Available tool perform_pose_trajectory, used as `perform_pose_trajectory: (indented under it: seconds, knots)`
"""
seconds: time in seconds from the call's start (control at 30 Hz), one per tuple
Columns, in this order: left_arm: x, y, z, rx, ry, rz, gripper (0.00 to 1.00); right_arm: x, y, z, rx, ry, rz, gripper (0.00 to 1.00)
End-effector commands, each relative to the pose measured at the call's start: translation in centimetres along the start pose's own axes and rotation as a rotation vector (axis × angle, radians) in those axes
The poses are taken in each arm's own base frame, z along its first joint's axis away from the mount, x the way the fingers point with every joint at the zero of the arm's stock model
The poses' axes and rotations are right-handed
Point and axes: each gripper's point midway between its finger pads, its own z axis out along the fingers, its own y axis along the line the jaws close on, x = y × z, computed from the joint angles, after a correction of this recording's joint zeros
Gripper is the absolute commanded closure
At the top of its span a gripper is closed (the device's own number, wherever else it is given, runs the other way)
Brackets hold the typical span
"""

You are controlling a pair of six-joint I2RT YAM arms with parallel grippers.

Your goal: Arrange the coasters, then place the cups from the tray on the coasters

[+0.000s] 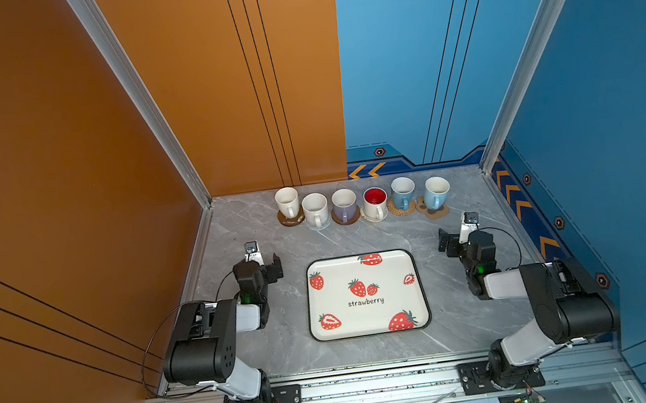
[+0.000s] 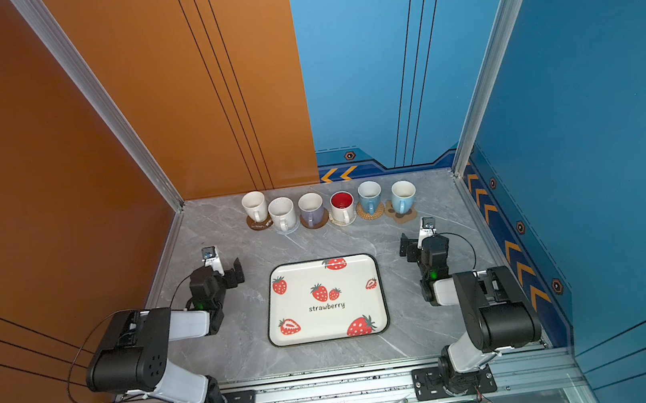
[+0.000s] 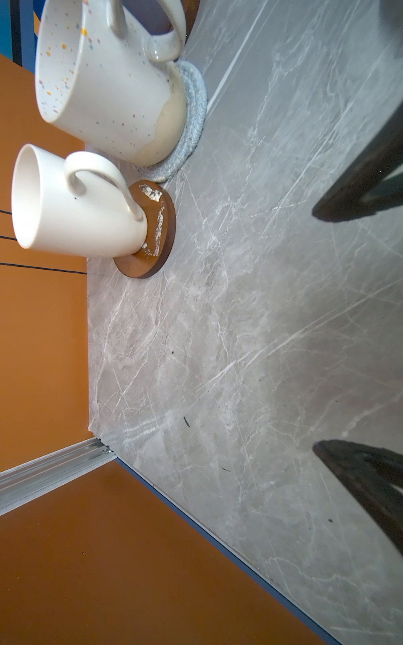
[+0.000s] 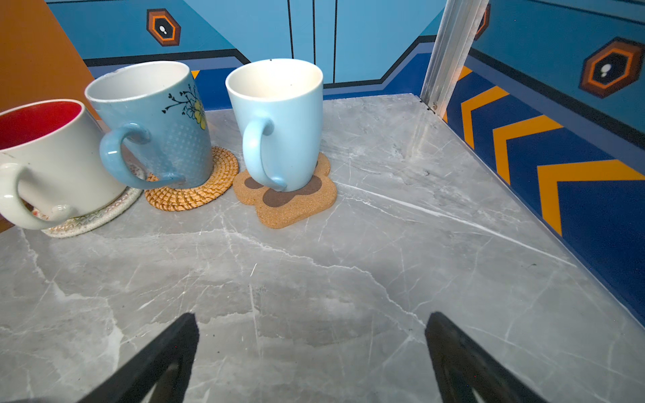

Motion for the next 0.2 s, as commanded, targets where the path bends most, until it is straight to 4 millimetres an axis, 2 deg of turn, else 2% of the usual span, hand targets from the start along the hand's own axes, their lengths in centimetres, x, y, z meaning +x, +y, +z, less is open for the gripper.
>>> perform_pose_trajectory:
  seconds: [0.0, 0.17]
  knots:
    - [-0.40, -0.42, 0.12, 0.016, -0.007, 0.021, 0.02, 0.14, -0.16, -0.07, 0.002, -0.001, -0.010, 0.00]
    - [-0.46, -0.43, 0.16, 0.016, -0.008, 0.021, 0.02, 0.14, -0.16, -0.07, 0.002, -0.002, -0.010, 0.00]
